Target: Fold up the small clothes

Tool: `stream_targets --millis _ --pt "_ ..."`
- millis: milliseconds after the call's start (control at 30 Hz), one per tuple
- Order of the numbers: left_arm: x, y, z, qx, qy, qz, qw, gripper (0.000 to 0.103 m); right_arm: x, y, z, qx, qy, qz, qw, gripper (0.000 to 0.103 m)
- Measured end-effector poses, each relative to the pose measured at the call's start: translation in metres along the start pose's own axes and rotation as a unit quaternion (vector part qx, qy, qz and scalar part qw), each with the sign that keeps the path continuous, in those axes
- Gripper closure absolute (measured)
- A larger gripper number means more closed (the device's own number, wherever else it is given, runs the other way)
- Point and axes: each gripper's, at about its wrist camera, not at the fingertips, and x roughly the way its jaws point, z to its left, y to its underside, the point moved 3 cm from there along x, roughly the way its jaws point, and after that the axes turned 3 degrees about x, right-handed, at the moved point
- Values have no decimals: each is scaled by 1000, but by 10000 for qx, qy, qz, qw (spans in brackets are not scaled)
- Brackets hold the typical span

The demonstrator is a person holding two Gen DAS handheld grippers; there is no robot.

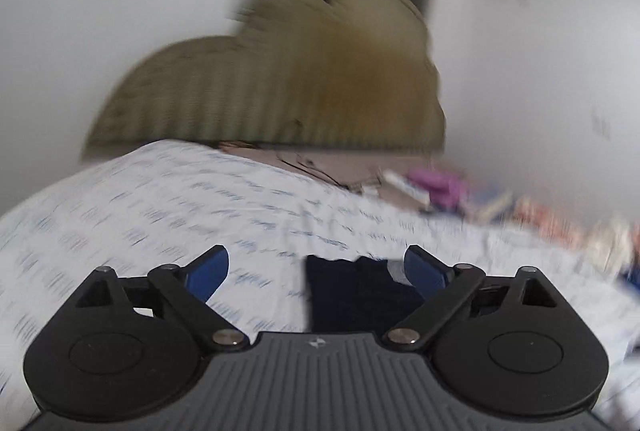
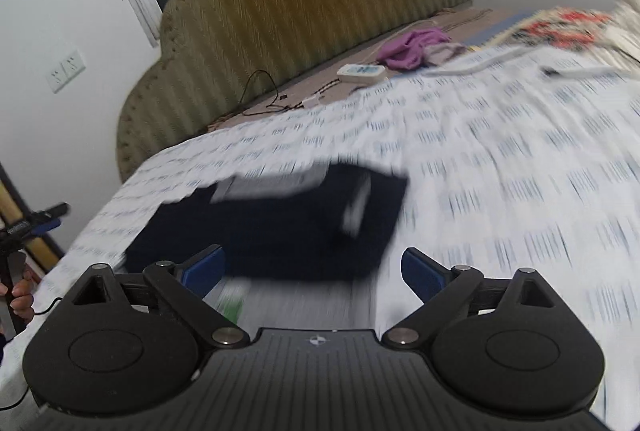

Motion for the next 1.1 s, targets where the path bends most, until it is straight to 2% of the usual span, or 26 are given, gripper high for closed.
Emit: stream_targets --millis 133,233,333,400,467,533,633,733,800,867,933,1000,1033,1067,1100 --pt "-78 0 53 -451 -480 -54 9978 7 -65 55 3 504 -60 54 9987 6" --pt "-129 0 83 -785 -778 -182 9937 7 -94 89 7 745 -169 247 9968 6" --pt "-179 4 96 -1050 -845 -502 9896 7 -107 118 15 986 -204 469 9938 6" --pt "-201 16 97 -1282 -765 -484 9876 3 -109 134 18 1293 -400 673 9885 6" --pt "-207 37 91 -1493 -423 -78 9879 2 -113 151 25 1558 -647 831 9822 7" --pt "-203 67 82 -1614 -105 582 9851 2 -115 162 32 1628 -684 985 9793 8" --pt "-192 112 72 -1844 156 1379 9730 2 -124 174 34 1651 -554 1053 9791 8" --pt "-180 144 66 -1949 253 2042 9590 2 -130 188 24 1925 -541 1273 9715 12" --pt "-177 156 61 -1869 344 2258 9555 2 -133 194 19 2068 -524 1303 9683 17" --pt "-178 160 55 -1721 346 2227 9589 2 -138 199 16 2165 -516 1228 9672 19" --pt "-175 159 53 -1794 499 2336 9543 2 -141 203 15 2275 -565 1194 9648 19" --pt "-177 164 50 -2029 832 2463 9441 2 -143 206 14 2416 -660 1202 9606 19" --pt "-174 165 48 -2183 1074 2592 9347 2 -142 209 13 2546 -778 1238 9559 25" --pt "-170 167 46 -2334 1349 2744 9231 2 -140 211 14 2695 -952 1285 9496 27" --pt "-166 171 44 -2480 1608 2901 9102 2 -137 214 18 2811 -1131 1366 9432 33"
